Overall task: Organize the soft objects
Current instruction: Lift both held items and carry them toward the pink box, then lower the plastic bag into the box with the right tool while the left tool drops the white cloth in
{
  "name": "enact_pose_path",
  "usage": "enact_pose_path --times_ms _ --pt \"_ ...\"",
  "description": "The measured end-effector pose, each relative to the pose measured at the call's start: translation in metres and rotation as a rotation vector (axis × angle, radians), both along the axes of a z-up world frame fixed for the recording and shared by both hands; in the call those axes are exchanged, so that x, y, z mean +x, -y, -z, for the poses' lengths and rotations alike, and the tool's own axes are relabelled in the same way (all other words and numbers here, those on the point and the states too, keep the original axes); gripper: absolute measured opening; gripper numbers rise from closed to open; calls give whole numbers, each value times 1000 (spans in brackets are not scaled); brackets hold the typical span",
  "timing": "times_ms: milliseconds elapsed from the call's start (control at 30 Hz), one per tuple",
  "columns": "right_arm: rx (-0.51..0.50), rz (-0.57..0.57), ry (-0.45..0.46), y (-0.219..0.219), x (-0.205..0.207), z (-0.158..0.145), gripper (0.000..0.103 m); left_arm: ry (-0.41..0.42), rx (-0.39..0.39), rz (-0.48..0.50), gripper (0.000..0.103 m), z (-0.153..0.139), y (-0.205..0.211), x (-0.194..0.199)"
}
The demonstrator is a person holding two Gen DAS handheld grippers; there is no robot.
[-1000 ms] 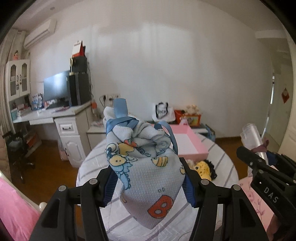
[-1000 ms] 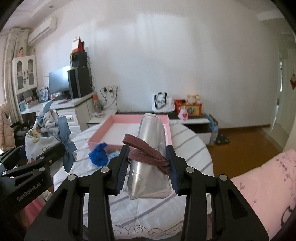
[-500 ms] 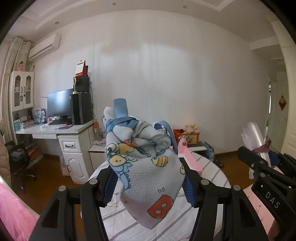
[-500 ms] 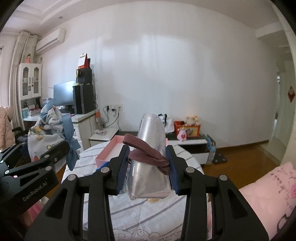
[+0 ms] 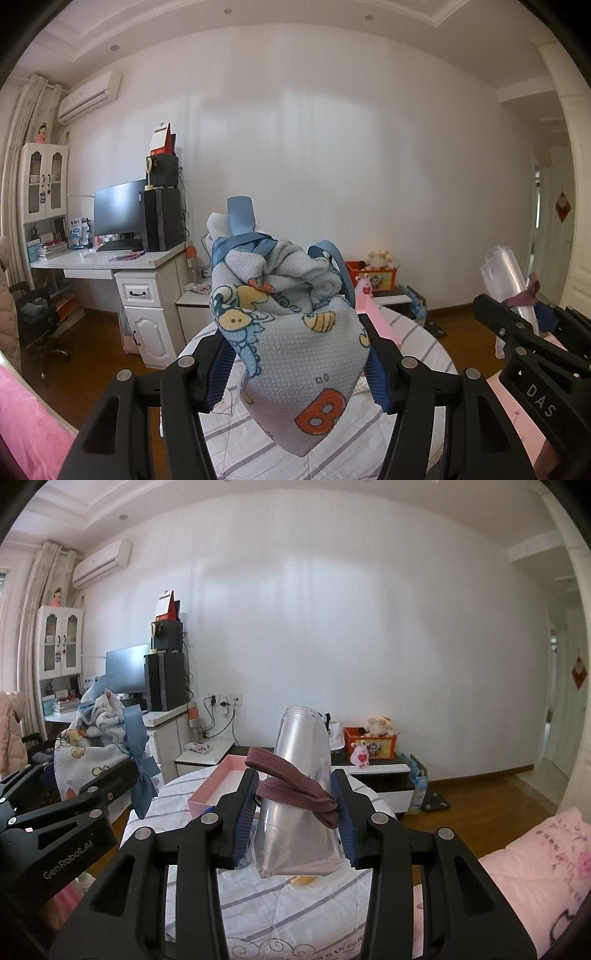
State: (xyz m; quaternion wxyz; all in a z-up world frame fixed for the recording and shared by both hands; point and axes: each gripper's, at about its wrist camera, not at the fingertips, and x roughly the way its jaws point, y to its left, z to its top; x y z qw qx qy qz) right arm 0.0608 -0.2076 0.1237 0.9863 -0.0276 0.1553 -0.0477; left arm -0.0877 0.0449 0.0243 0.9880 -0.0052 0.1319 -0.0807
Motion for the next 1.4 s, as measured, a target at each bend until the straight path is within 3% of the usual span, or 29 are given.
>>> enact_pose_path --times_ms 267,500,867,1133,1400 --pt "-7 2 -19 -1 6 2 37 -20 5 3 58 -9 5 22" --pt "6 -6 -42 0 23 2 37 -53 14 4 58 -31 14 57" --pt "19 0 -88 8 59 10 37 -121 28 25 58 -38 23 118" --pt "27 17 -138 19 109 21 38 -182 35 56 58 -43 37 195" --pt "50 53 -214 36 179 41 38 -248 23 53 58 -48 48 299"
